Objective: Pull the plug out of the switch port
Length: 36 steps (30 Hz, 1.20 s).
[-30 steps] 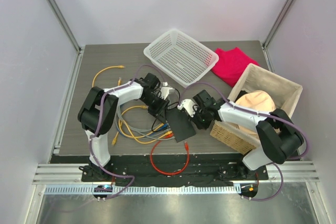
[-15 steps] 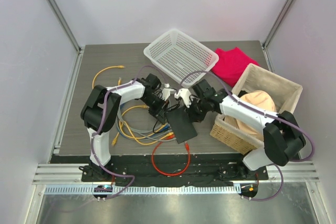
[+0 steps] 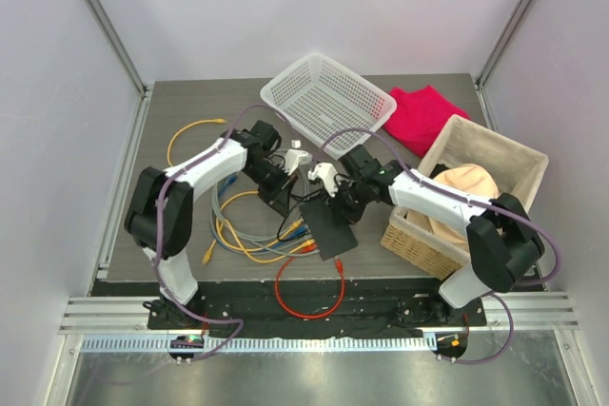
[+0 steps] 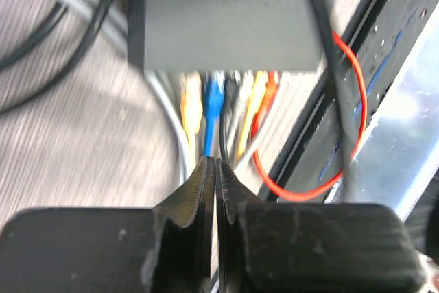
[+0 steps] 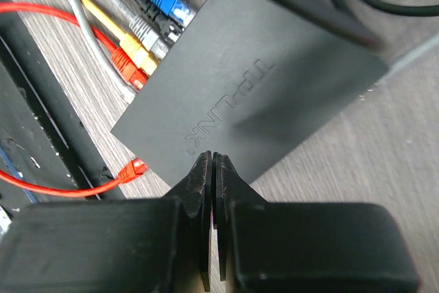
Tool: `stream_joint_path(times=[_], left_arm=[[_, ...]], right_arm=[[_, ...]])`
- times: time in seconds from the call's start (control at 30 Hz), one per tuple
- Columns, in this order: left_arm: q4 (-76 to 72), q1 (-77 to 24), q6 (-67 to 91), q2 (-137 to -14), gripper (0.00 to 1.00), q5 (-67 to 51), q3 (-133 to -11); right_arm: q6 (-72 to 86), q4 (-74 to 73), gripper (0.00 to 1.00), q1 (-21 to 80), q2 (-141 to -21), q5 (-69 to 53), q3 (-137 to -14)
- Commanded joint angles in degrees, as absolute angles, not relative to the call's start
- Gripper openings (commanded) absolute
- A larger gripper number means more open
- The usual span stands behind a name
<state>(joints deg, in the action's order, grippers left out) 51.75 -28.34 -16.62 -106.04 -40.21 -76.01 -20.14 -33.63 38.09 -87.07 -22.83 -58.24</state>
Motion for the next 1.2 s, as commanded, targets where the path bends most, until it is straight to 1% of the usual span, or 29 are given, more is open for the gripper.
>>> stream_joint_path(times=[0.0,0.1,0.2,0.27,0.3,0.4,0.53,0.8,0.97,1.17], left_arm=[[57.38,-26.89,-22.23,-98.18,0.13,-36.39,-73.84],[57.74,-26.89,-21.97,-96.07,0.28,-34.99,-71.99],[58.53,-26.89,-24.16,-93.26,0.31,-32.54,-70.40],[60.02,-26.89,-25.31,-90.89,0.30,-30.68,-69.96],[61.07,-26.81,-27.23,-90.10,0.27,-29.46,-69.96],[63.46,-26.81,-29.35,-86.84,0.25,-27.26,-68.91],[64.42,-26.89,-33.39,-85.26,0.22,-22.60,-64.00],[57.41,-26.81,-37.00,-84.55,0.25,-14.16,-54.68],[52.39,-26.81,-36.38,-84.90,0.26,-10.55,-52.38],[51.33,-26.81,-38.93,-86.92,0.28,-11.07,-51.42]], right_arm=[[-19.43,-30.15,0.01,39.11,-88.59,-21.45,-56.96],[-18.20,-28.57,0.02,39.20,-90.17,-18.82,-55.46],[-18.37,-27.69,0.02,39.11,-90.88,-16.53,-53.88],[-18.28,-27.34,0.02,39.11,-90.62,-15.65,-52.83],[-18.28,-27.16,0.02,39.02,-90.35,-15.64,-52.47],[-18.02,-26.37,0.02,39.11,-89.22,-15.56,-51.24],[-17.40,-25.58,0.02,39.02,-88.42,-15.64,-49.66],[-17.23,-25.22,0.02,39.11,-88.24,-15.47,-49.48],[-16.70,-24.79,0.02,39.11,-88.50,-15.64,-49.31],[-16.61,-24.35,0.02,39.11,-88.86,-15.47,-49.48]])
